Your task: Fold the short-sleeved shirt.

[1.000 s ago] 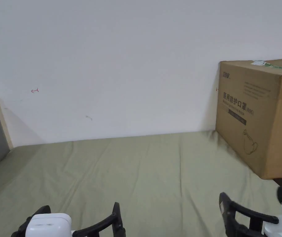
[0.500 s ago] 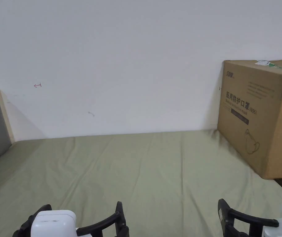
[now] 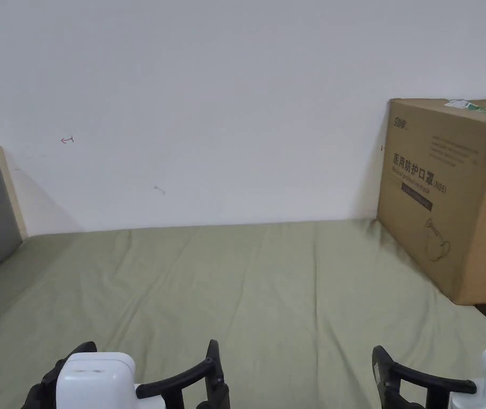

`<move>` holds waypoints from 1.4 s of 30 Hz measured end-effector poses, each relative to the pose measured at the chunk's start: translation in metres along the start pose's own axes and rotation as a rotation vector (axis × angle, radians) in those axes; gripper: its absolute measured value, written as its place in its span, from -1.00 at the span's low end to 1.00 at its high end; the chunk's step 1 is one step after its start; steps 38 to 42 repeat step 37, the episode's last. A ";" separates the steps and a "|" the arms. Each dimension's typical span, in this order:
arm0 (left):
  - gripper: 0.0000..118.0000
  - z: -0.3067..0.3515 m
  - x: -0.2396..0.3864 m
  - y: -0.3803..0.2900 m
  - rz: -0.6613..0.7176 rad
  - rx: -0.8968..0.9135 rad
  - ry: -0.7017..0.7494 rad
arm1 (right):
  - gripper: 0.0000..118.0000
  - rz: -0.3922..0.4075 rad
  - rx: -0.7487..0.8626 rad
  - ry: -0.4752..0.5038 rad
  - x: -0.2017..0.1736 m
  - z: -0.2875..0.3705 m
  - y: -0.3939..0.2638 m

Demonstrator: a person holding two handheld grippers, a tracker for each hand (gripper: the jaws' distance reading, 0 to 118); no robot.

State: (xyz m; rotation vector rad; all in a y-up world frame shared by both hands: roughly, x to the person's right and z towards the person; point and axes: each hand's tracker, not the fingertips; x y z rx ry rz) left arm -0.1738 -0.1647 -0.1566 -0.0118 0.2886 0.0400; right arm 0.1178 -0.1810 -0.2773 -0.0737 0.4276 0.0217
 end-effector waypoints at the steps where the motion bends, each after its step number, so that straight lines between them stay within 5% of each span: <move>1: 1.00 -0.001 -0.001 0.000 0.002 -0.005 -0.007 | 1.00 0.001 -0.001 0.003 -0.001 0.000 0.000; 20: 1.00 0.003 0.016 0.023 0.004 -0.143 0.071 | 1.00 0.002 -0.030 0.029 -0.001 -0.004 -0.006; 28: 1.00 0.003 0.015 0.038 0.158 -0.141 -0.047 | 1.00 -0.037 -0.024 0.018 0.006 -0.006 -0.007; 42: 1.00 -0.026 0.019 0.025 0.230 -0.223 -0.046 | 1.00 -0.048 -0.039 0.010 0.016 -0.019 -0.020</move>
